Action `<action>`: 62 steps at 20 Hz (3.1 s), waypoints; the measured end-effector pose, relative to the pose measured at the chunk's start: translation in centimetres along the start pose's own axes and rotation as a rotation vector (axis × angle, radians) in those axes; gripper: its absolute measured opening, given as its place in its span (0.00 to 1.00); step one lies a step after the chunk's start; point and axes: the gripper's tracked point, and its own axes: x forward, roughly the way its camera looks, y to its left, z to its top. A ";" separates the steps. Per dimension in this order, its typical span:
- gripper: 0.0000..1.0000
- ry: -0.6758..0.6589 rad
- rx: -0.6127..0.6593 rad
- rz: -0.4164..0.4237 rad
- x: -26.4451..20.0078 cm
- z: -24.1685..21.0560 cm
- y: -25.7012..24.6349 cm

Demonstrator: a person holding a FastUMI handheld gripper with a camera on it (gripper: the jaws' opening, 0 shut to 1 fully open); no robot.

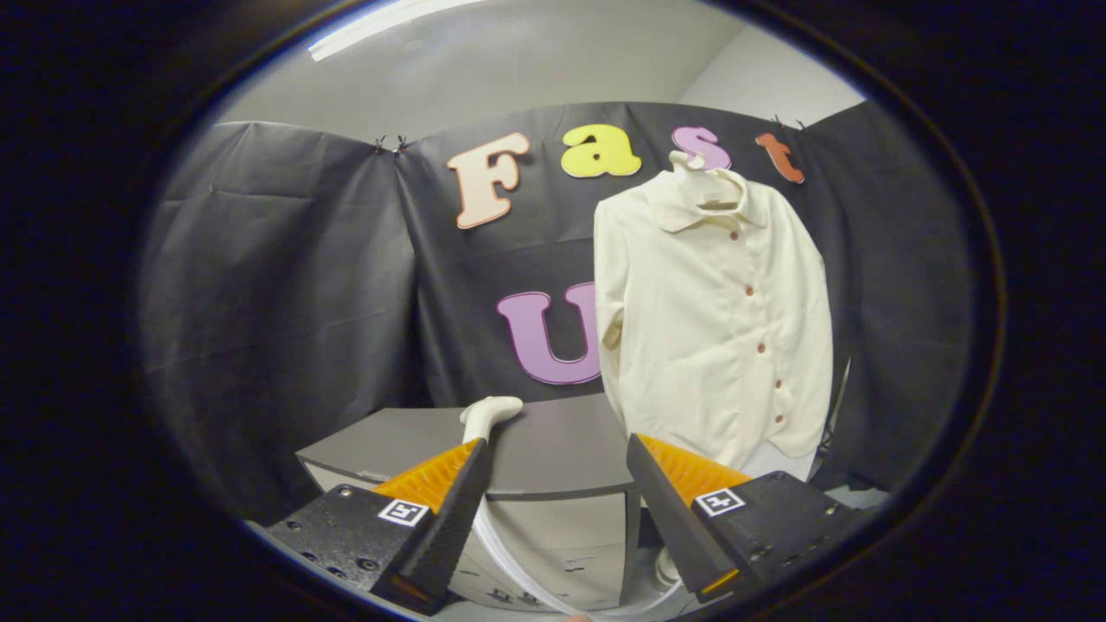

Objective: Iron the clothes twice with a garment steamer, once on the left side and once on the right side.

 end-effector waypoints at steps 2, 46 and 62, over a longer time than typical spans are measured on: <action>0.96 0.055 0.019 0.036 2.5 -0.7 1.5; 0.40 -0.009 0.067 0.187 14.0 0.2 8.1; 0.40 -0.304 -0.094 -0.244 11.0 15.1 -13.0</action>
